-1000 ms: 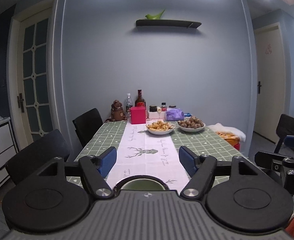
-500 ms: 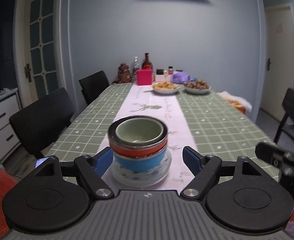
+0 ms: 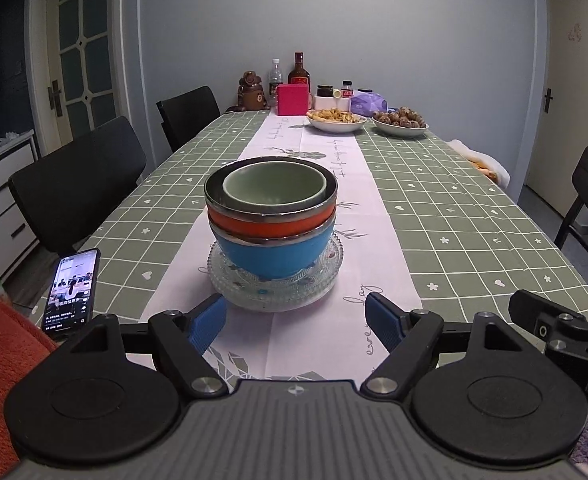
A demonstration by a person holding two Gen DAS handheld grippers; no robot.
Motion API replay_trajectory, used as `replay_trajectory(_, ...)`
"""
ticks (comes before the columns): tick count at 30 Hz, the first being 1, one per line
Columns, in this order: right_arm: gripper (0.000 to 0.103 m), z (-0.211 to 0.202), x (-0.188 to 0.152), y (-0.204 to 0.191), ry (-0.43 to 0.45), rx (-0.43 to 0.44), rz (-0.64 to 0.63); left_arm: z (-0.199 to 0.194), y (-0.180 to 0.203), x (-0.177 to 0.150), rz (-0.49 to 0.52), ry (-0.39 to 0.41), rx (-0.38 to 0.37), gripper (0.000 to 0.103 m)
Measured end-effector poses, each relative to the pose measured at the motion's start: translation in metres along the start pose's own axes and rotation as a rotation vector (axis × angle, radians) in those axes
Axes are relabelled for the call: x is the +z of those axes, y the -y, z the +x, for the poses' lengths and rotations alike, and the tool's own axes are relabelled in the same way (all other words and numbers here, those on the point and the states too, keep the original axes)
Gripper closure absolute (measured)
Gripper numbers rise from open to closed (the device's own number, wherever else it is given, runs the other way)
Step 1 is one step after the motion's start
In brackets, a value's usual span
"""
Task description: Organize plates and bowls
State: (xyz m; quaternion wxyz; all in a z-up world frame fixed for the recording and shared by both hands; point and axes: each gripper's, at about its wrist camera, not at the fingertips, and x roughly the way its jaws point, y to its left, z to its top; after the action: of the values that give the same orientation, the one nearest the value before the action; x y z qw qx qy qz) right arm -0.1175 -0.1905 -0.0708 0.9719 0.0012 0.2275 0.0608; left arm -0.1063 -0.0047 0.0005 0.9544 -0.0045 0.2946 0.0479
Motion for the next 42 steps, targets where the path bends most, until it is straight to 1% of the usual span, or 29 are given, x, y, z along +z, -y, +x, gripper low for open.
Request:
replay_trajectory(3, 0.01, 0.001, 0.0, 0.003, -0.003, -0.006, 0.023, 0.002, 0.002, 0.001, 0.007, -0.001, -0.002, 0.01)
replay_trajectory(12, 0.01, 0.0, 0.001, 0.006, 0.008, -0.005, 0.035, 0.002, 0.002, 0.002, 0.006, 0.001, 0.004, 0.01)
replay_trajectory(20, 0.01, -0.004, 0.0, 0.006, 0.04, -0.003, 0.041, -0.003, 0.002, 0.002, 0.006, 0.033, 0.004, 0.01)
replay_trajectory(28, 0.01, -0.006, 0.001, 0.005, 0.046, -0.007, 0.038, -0.009, 0.004, 0.004, 0.019, 0.066, 0.0, 0.01)
replay_trajectory(42, 0.01, -0.006, 0.0, 0.006, 0.043, -0.007, 0.037, -0.008, 0.004, 0.005, 0.018, 0.068, -0.002, 0.01)
